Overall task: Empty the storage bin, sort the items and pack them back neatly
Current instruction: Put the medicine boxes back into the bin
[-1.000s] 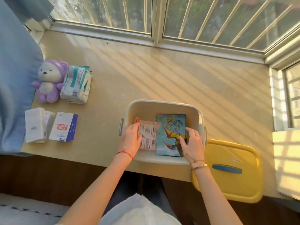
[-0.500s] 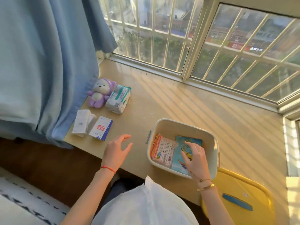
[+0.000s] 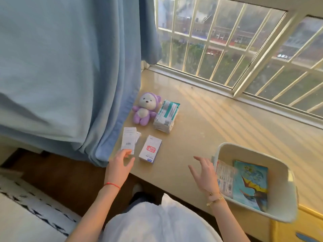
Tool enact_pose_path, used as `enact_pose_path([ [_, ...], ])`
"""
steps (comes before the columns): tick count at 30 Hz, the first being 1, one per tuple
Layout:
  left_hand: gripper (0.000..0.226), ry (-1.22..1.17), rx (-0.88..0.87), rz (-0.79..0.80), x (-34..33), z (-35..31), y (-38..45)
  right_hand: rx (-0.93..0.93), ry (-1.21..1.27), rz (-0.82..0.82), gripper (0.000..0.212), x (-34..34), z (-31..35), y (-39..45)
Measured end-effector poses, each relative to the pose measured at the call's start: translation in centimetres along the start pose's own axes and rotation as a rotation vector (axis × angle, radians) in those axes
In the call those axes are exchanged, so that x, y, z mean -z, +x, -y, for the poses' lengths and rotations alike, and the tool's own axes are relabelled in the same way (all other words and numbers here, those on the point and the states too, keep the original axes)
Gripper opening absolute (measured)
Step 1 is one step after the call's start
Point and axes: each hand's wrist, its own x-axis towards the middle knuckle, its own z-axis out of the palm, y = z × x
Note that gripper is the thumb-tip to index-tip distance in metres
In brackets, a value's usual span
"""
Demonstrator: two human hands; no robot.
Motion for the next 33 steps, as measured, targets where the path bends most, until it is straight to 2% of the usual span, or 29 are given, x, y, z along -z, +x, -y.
enact_pose_path([
  [9,0.034,-0.001,-0.108,0.199,1.6,5.4,6.8,-0.302,0.141,0.133,0.055,-12.6,8.3,5.1],
  [15,0.034,0.027,-0.124,0.318,-1.6,7.2,10.6,-0.504,0.208,0.187,0.069,-18.1,8.1,8.3],
  [21,0.036,0.042,-0.068,0.338,-5.6,8.6,14.0,-0.623,0.300,0.197,0.082,-23.0,6.3,10.8],
  [26,0.040,0.042,-0.032,0.351,-8.9,9.2,15.6,-0.622,0.344,0.135,0.063,-25.0,5.1,11.1],
  [30,0.047,0.055,0.015,0.391,-11.6,8.5,15.9,-0.647,0.386,-0.011,0.060,-23.4,3.6,10.5],
  [33,0.060,0.080,0.071,0.432,-14.1,8.3,15.8,-0.685,0.411,-0.092,0.060,-21.8,2.5,10.2],
])
